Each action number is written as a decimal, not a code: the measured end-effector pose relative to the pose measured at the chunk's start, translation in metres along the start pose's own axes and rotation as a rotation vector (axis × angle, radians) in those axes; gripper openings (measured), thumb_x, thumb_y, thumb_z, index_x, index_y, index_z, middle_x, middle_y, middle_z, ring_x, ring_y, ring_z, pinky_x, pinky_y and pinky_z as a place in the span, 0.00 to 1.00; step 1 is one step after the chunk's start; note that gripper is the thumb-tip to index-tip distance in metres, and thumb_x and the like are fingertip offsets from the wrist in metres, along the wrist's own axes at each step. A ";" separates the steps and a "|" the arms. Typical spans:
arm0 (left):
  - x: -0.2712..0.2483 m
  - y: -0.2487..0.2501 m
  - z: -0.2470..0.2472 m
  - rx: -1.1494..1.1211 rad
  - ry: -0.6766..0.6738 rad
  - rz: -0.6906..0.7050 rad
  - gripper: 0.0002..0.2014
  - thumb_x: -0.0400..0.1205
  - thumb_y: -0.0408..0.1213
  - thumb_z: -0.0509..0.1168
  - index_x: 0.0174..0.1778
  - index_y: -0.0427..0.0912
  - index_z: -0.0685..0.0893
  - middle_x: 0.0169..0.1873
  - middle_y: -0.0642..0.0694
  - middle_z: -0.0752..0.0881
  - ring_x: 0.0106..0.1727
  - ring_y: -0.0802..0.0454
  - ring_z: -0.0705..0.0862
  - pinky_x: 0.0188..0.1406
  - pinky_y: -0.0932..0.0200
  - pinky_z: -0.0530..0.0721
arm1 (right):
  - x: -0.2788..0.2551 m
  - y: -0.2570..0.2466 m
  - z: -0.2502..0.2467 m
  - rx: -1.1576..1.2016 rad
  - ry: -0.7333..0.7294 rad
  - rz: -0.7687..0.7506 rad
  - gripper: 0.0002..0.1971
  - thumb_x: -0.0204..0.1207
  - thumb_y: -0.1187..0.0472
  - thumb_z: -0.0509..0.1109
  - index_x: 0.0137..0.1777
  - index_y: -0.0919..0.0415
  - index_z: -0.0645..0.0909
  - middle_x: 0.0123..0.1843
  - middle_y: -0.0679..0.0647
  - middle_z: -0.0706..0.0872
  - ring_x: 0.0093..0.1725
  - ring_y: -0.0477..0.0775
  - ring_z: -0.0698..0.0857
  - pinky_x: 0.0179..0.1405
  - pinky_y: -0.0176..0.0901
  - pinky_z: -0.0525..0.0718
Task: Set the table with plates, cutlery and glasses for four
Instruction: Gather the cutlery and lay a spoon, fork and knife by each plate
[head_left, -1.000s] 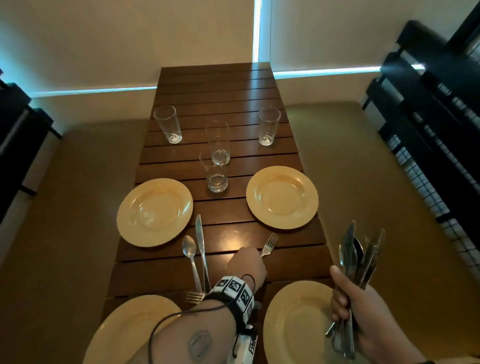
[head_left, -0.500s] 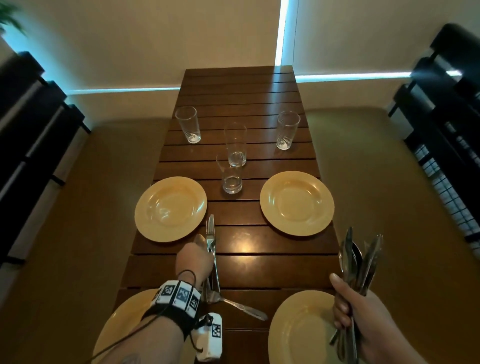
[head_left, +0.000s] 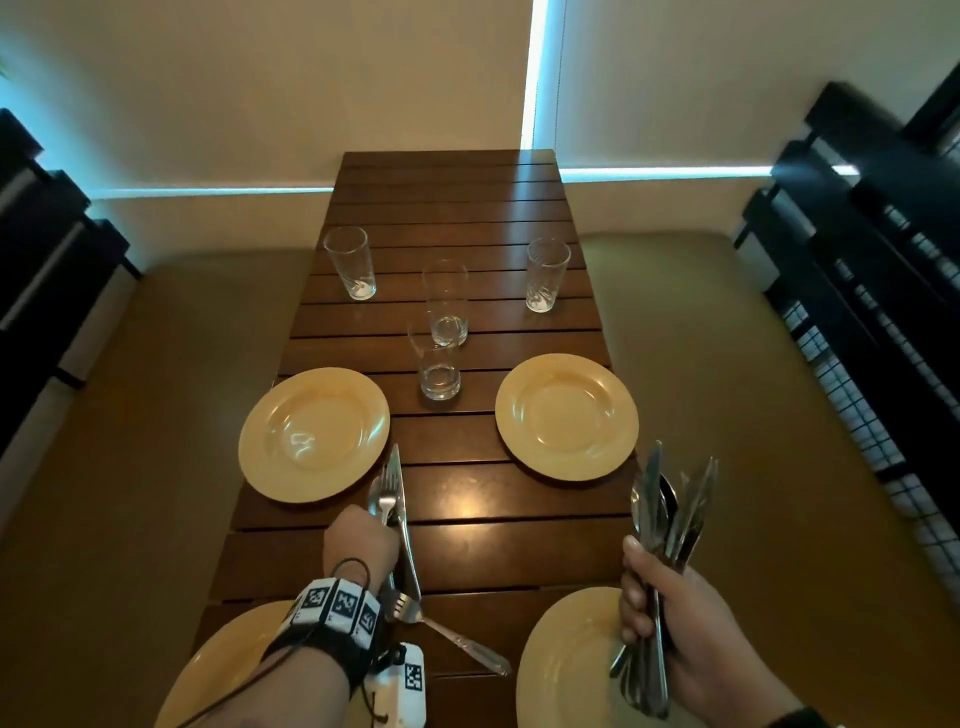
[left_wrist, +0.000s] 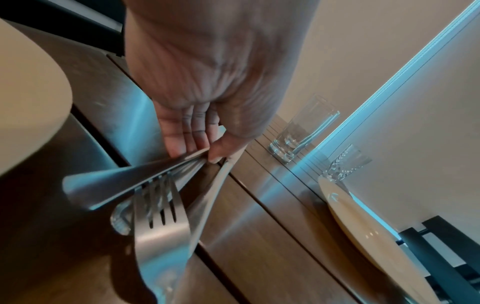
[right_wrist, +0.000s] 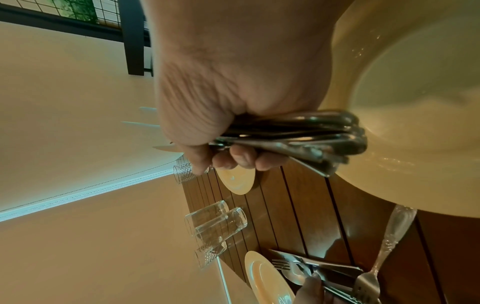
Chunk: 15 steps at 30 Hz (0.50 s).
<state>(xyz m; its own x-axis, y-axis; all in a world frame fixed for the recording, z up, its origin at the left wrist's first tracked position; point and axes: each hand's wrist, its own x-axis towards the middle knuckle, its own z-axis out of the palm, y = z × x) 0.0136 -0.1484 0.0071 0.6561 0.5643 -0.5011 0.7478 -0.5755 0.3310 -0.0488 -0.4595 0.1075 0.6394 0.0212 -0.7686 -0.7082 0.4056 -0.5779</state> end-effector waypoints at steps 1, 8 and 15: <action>0.000 0.001 -0.002 -0.007 0.006 0.021 0.05 0.79 0.33 0.72 0.43 0.37 0.83 0.40 0.41 0.87 0.44 0.40 0.85 0.41 0.52 0.83 | -0.001 0.001 0.002 0.018 -0.008 -0.008 0.11 0.78 0.56 0.71 0.46 0.63 0.75 0.26 0.57 0.73 0.20 0.52 0.68 0.22 0.45 0.72; -0.020 0.019 -0.026 -0.182 0.112 0.210 0.03 0.83 0.39 0.71 0.48 0.44 0.85 0.41 0.46 0.88 0.44 0.44 0.87 0.43 0.50 0.87 | -0.004 0.002 0.015 0.097 -0.086 0.022 0.11 0.79 0.56 0.71 0.54 0.65 0.82 0.39 0.63 0.88 0.25 0.56 0.80 0.23 0.44 0.78; -0.024 0.048 -0.052 -0.256 0.161 0.384 0.06 0.83 0.36 0.72 0.55 0.45 0.87 0.44 0.50 0.89 0.46 0.52 0.87 0.43 0.59 0.83 | 0.000 0.008 0.031 0.149 -0.078 0.032 0.17 0.78 0.58 0.71 0.63 0.67 0.81 0.48 0.66 0.91 0.26 0.57 0.83 0.21 0.44 0.80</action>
<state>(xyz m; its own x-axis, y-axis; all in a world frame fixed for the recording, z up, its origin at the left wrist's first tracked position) 0.0393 -0.1592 0.0766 0.8816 0.4360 -0.1807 0.4364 -0.6071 0.6641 -0.0450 -0.4282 0.1113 0.6429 0.1045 -0.7588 -0.6798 0.5345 -0.5022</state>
